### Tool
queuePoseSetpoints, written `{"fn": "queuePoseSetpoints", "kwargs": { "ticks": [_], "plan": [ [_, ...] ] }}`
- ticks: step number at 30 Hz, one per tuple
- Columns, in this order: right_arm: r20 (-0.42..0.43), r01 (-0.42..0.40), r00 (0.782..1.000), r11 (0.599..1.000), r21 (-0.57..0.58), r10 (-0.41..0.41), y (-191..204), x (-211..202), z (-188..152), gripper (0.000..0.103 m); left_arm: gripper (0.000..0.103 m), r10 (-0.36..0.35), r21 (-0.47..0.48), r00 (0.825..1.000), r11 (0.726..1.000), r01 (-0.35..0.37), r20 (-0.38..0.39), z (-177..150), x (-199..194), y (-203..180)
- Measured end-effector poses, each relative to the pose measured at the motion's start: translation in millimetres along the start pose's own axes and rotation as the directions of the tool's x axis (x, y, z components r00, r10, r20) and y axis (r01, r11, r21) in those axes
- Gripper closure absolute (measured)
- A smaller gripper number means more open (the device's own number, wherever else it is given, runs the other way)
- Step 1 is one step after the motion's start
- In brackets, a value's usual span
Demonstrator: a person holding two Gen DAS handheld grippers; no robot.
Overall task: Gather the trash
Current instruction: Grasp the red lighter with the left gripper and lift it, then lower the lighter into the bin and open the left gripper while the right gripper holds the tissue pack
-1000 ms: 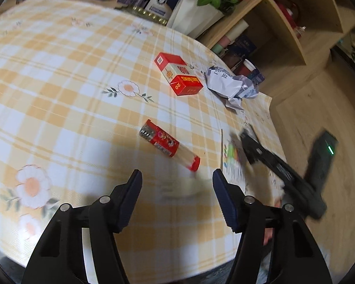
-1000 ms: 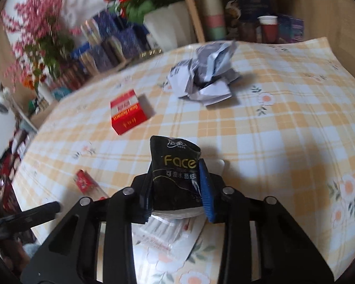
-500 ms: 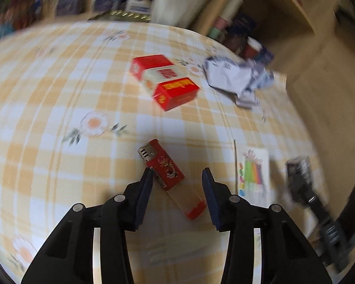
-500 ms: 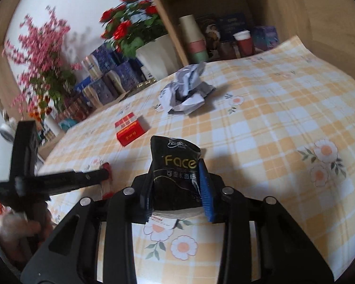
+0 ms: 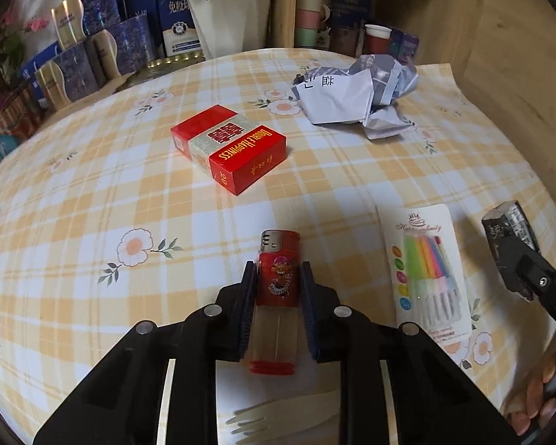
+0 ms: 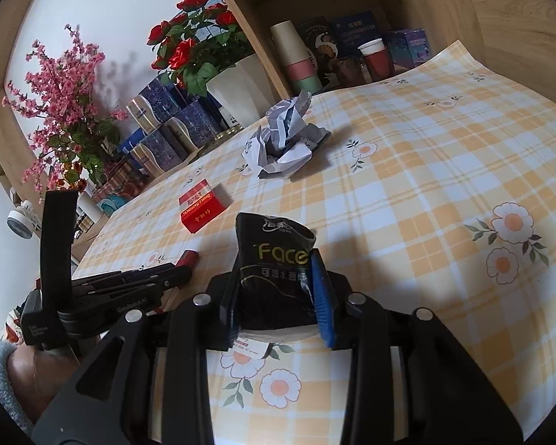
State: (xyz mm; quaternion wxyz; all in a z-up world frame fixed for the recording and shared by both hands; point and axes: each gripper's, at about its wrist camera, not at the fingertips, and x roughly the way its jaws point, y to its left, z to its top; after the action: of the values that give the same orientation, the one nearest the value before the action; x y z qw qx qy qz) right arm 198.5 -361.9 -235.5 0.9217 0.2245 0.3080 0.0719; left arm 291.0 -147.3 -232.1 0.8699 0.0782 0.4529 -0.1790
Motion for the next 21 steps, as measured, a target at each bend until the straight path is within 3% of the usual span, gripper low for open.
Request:
{"fn": "queuePoseSetpoints", "kwargs": {
  "ticks": [5, 13, 21],
  "plan": [
    [0.014, 0.006, 1.000, 1.000, -0.011, -0.006, 1.1, -3.6, -0.1, 0.068, 0.081, -0.028, -0.016, 0.999, 0.999, 0.028, 0.019, -3.7, -18.1, 7.9],
    [0.035, 0.026, 0.999, 0.999, -0.022, -0.025, -0.5, -13.7, -1.8, 0.068, 0.081, -0.081, -0.013, 0.993, 0.997, 0.082, 0.088, -22.2, -81.6, 12.7],
    [0.019, 0.002, 1.000, 1.000, -0.020, -0.002, 16.3, -47.0, -25.7, 0.068, 0.081, -0.134, 0.053, 0.985, 0.990, 0.129, 0.105, -73.3, -148.1, 11.3]
  ]
}}
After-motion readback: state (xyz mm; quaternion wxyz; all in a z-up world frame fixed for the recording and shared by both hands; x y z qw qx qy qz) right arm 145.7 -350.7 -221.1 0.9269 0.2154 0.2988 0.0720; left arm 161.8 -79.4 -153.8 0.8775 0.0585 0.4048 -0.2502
